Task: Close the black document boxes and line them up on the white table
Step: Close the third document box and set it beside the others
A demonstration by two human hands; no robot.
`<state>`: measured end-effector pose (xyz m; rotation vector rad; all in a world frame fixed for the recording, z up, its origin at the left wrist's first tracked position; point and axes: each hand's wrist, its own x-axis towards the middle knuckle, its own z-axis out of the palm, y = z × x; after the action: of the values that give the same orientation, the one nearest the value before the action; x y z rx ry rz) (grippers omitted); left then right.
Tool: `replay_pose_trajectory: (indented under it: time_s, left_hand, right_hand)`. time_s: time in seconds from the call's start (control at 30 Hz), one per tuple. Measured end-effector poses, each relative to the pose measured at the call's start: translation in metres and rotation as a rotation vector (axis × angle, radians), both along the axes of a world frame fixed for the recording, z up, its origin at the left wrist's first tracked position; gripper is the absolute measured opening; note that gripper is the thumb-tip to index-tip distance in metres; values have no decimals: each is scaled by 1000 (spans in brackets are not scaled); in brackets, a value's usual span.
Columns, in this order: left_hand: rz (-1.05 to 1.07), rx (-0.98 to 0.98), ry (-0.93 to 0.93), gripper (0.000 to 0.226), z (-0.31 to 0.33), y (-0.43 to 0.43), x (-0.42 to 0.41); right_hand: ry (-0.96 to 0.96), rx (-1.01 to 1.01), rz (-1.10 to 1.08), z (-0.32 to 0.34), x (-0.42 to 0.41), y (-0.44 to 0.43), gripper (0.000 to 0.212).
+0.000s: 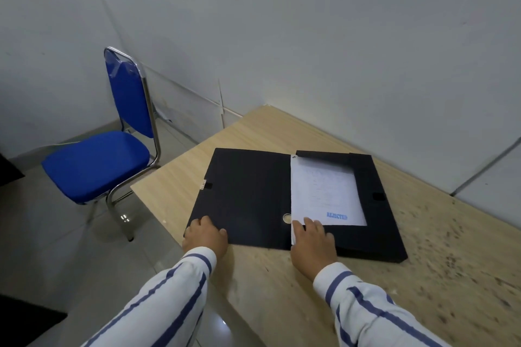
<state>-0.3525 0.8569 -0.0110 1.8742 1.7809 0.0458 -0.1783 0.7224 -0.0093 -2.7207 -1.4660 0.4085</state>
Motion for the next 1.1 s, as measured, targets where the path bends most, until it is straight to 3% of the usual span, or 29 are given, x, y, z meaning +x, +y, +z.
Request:
replay_pose_trajectory:
  time_s: [0.37, 0.57, 0.93, 1.1]
  left_hand:
    - [146, -112, 68, 42, -6, 58, -6]
    - [242, -161, -98, 39, -9, 70, -13]
    - [-33, 39, -351, 22, 70, 80, -1]
    - [-138, -81, -580, 25, 123, 42, 44]
  right_hand:
    - [7, -41, -96, -5, -1, 18, 35]
    - [11, -19, -105, -7, 1, 20, 42]
    - [32, 59, -109, -6, 0, 15, 41]
    - [156, 182, -149, 6, 10, 4, 43]
